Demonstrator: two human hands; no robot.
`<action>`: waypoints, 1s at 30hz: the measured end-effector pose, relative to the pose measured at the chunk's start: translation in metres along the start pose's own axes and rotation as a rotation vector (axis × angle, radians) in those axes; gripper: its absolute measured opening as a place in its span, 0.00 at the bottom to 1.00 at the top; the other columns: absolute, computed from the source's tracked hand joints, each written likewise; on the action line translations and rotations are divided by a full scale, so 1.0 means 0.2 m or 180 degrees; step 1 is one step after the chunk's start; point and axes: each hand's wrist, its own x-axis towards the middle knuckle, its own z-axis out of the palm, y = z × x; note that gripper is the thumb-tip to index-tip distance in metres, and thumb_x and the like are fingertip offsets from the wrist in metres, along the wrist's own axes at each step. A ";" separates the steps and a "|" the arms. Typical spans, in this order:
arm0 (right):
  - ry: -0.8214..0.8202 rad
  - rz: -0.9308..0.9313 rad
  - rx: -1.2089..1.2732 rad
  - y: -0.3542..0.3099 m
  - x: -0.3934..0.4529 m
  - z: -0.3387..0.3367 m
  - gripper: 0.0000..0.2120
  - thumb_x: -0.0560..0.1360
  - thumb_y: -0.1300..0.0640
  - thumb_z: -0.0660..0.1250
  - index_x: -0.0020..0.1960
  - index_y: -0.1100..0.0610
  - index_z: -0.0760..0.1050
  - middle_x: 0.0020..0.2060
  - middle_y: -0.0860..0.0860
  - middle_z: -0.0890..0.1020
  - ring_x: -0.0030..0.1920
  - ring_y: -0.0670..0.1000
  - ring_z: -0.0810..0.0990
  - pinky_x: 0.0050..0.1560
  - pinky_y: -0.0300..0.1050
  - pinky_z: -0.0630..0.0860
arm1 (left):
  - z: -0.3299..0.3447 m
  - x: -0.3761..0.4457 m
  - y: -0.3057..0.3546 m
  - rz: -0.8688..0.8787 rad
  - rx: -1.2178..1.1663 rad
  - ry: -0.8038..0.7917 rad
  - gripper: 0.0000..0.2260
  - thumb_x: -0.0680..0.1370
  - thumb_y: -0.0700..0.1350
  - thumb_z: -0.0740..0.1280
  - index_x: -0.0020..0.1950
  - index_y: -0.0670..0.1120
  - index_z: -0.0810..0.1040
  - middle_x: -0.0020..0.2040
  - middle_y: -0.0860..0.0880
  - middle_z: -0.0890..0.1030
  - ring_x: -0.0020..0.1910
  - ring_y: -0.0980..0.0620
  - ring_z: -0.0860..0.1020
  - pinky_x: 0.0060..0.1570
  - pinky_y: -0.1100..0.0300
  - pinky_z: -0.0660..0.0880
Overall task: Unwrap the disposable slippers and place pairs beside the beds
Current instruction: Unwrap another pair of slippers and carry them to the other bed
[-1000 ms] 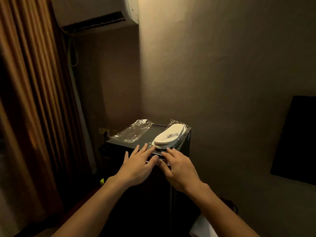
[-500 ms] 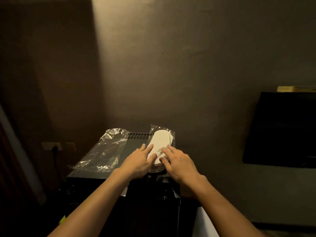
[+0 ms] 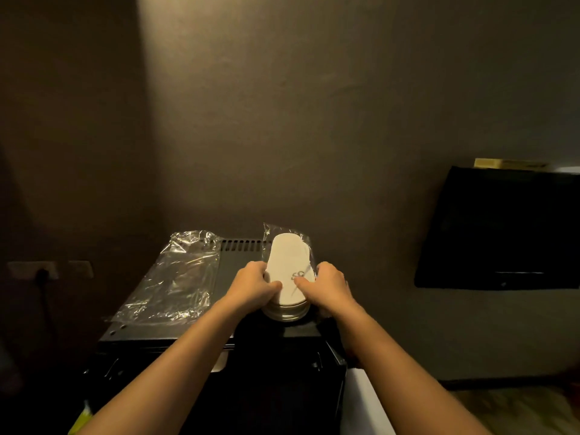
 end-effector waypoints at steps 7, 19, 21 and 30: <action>0.0091 0.0202 0.1303 -0.01 0.00 -0.02 0.22 0.71 0.50 0.78 0.60 0.55 0.77 0.57 0.52 0.84 0.50 0.51 0.81 0.51 0.49 0.81 | 0.00 0.03 0.03 -0.0473 -0.1703 0.0151 0.23 0.66 0.35 0.75 0.61 0.40 0.81 0.54 0.43 0.86 0.54 0.43 0.84 0.52 0.51 0.82; -0.0233 -0.0153 0.3307 -0.05 -0.02 -0.16 0.25 0.72 0.66 0.77 0.68 0.62 0.76 0.55 0.56 0.86 0.53 0.55 0.87 0.56 0.58 0.85 | -0.11 -0.19 0.18 -0.0561 -0.3730 -0.0361 0.21 0.85 0.57 0.55 0.63 0.47 0.81 0.57 0.46 0.87 0.54 0.46 0.86 0.47 0.52 0.84; -0.0219 -0.0275 0.3343 -0.05 -0.01 -0.14 0.21 0.73 0.66 0.77 0.64 0.62 0.79 0.51 0.56 0.88 0.52 0.56 0.88 0.55 0.57 0.85 | -0.13 -0.23 0.18 -0.0437 -0.3656 0.0043 0.17 0.85 0.55 0.57 0.64 0.48 0.80 0.57 0.47 0.87 0.51 0.47 0.87 0.47 0.49 0.85; -0.0818 -0.0553 0.3666 -0.15 -0.09 0.01 0.13 0.76 0.69 0.73 0.57 0.56 0.81 0.45 0.53 0.87 0.42 0.51 0.87 0.42 0.48 0.86 | -0.31 -0.51 -0.06 -0.0512 -0.3515 0.1407 0.12 0.85 0.48 0.61 0.57 0.46 0.82 0.55 0.42 0.87 0.50 0.44 0.85 0.53 0.46 0.82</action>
